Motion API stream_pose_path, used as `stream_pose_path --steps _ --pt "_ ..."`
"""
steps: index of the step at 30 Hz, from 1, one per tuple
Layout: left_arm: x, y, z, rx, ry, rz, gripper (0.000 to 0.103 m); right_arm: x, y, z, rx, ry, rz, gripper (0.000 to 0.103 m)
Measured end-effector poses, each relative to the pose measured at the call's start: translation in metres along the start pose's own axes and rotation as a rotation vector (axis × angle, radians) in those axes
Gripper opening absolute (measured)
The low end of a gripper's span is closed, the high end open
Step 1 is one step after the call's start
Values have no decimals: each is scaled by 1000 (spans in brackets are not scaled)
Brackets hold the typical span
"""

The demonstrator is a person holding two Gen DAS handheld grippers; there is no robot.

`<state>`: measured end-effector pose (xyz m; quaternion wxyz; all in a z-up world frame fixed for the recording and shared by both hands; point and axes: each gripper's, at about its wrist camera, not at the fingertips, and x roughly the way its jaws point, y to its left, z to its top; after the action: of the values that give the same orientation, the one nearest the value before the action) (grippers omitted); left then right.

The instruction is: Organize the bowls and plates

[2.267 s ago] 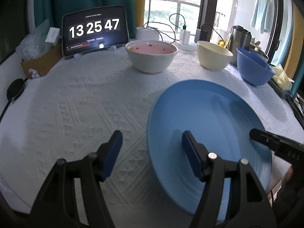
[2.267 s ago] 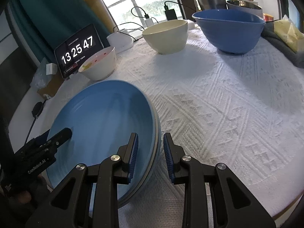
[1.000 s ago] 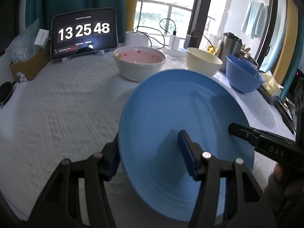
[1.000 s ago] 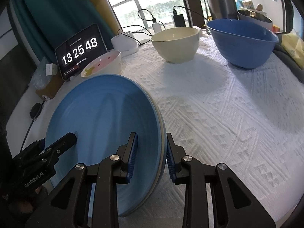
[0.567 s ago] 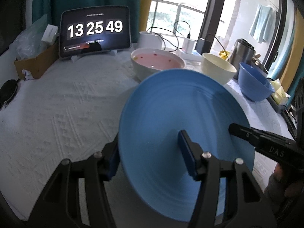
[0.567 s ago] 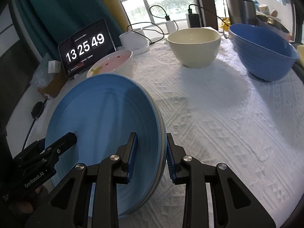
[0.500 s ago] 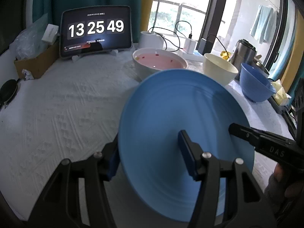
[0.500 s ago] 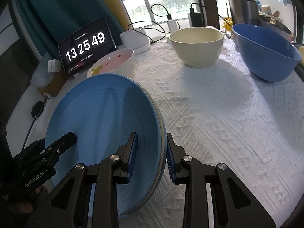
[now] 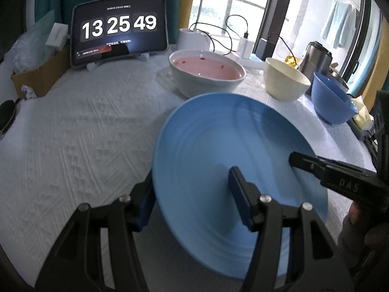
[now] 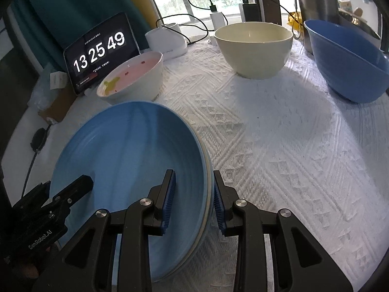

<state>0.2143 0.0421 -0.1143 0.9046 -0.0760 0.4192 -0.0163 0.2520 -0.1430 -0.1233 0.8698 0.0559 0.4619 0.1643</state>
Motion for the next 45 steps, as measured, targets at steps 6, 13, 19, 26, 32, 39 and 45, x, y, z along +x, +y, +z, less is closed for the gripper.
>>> stream_pose_path --steps 6,13,19,26,32,39,45 --pt "-22 -2 5 11 -71 30 61 -8 0 1 3 -18 0 33" --pt "-40 -13 14 19 -105 28 63 -37 -4 8 2 -80 4 37" --pt "-57 -30 20 32 -134 12 63 -63 -10 10 5 -121 7 37" --pt "-70 -49 26 48 -156 -7 63 -90 -21 13 9 -162 -3 37" --pt "-79 -63 32 54 -172 -22 63 -108 -34 15 15 -188 -13 37" --pt "-91 -83 38 68 -207 -39 63 -127 -43 17 12 -215 -13 37" --pt "-99 -106 42 89 -226 -51 63 -149 -56 16 11 -249 -15 37"
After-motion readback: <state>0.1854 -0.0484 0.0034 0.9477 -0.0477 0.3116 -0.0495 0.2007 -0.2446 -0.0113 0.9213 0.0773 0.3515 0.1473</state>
